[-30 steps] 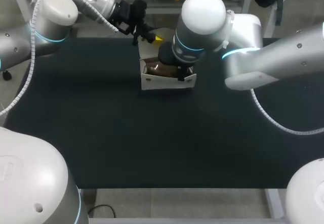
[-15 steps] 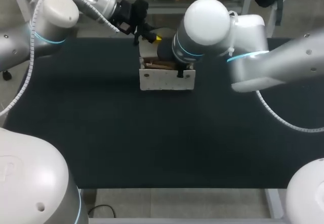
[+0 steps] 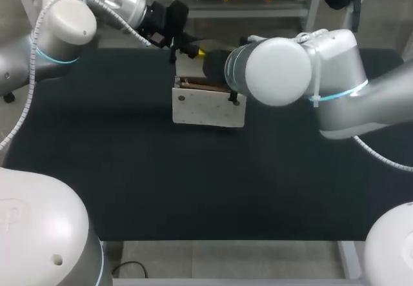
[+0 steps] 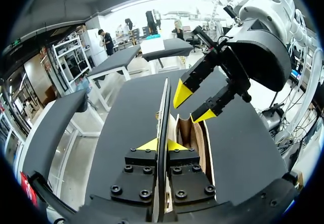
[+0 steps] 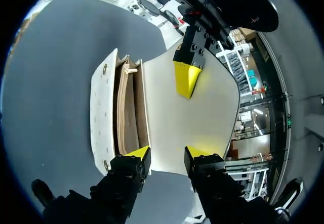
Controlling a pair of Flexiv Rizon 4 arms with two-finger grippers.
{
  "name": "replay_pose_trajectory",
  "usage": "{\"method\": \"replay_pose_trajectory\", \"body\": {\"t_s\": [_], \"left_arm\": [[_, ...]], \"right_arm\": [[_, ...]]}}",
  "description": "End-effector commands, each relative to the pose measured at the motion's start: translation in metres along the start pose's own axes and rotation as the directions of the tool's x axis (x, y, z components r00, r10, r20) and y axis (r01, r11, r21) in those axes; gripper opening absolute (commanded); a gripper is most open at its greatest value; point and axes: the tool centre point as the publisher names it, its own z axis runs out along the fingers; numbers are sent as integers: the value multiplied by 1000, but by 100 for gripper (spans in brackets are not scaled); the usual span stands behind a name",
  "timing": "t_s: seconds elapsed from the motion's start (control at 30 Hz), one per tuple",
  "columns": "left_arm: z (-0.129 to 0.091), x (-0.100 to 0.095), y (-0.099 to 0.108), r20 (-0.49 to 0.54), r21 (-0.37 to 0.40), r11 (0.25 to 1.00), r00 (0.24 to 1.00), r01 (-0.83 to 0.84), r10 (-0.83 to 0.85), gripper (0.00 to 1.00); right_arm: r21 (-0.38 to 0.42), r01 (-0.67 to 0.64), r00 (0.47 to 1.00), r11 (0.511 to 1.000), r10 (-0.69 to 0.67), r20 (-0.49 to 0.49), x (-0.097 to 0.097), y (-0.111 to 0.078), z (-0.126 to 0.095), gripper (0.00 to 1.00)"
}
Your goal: Pick up the bag, open it, inspect its contents, close it, and place it on the opposite side
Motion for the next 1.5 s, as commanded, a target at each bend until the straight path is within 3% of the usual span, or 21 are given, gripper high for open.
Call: {"method": "replay_pose_trajectory", "body": {"t_s": [0.03, 0.27, 0.57, 0.9, 1.5], "left_arm": [[6, 0, 9, 15, 22, 999, 999, 28, -28, 0], [22, -6, 29, 4, 40, 998, 998, 56, -56, 0], [33, -19, 41, 80, 13, 998, 995, -53, 52, 0], [45, -22, 56, 139, -16, 986, 976, -165, 166, 0], [47, -28, 60, 154, -26, 985, 973, -168, 170, 0]], "right_arm": [[-12, 2, 997, 1000, -1, 72, 8, -7, -25, 44], [-17, 11, 997, 1000, -9, 71, 21, -9, -35, 35], [-30, -15, 1000, 999, 14, -14, 51, -12, -29, 0], [-27, -90, 990, 996, 86, -111, 75, -16, -15, 0], [-27, -90, 990, 996, 86, -111, 75, -16, -15, 0]]}}
